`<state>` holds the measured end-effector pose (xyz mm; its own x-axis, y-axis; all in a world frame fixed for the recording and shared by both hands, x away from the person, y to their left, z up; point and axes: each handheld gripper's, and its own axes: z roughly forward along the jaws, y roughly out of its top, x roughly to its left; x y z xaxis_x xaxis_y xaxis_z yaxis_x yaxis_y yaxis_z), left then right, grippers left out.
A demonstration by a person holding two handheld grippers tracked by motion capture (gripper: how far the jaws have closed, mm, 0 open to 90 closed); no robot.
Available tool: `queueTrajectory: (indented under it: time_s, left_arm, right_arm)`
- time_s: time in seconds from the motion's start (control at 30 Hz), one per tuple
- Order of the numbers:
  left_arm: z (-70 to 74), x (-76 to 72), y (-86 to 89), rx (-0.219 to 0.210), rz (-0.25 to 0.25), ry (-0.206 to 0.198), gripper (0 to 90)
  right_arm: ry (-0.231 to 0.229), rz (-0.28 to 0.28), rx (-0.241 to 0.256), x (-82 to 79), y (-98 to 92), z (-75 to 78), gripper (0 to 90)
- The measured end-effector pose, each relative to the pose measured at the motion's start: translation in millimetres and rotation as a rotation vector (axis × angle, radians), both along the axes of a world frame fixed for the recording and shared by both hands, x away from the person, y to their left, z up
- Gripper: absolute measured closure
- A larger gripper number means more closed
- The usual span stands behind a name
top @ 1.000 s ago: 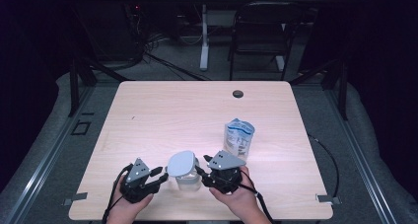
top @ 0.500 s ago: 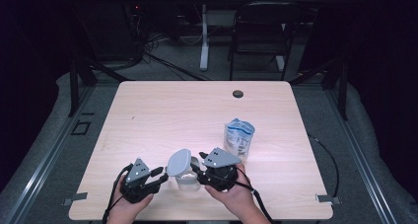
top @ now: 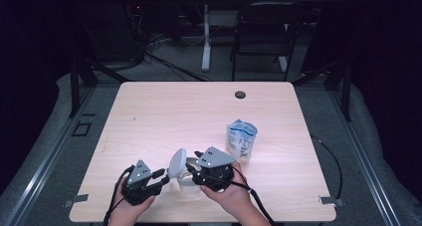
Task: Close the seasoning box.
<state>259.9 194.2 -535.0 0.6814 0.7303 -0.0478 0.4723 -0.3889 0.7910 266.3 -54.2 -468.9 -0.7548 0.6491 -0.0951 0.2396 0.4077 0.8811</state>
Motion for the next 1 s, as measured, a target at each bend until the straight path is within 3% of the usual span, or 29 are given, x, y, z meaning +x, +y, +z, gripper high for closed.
queueTrajectory:
  time_s: [1.0]
  left_arm:
    - [-2.1,0.6,6.6,-0.018,0.014,0.010,62.8]
  right_arm:
    - [-0.011,0.032,0.006,3.4,23.0,12.3,54.0]
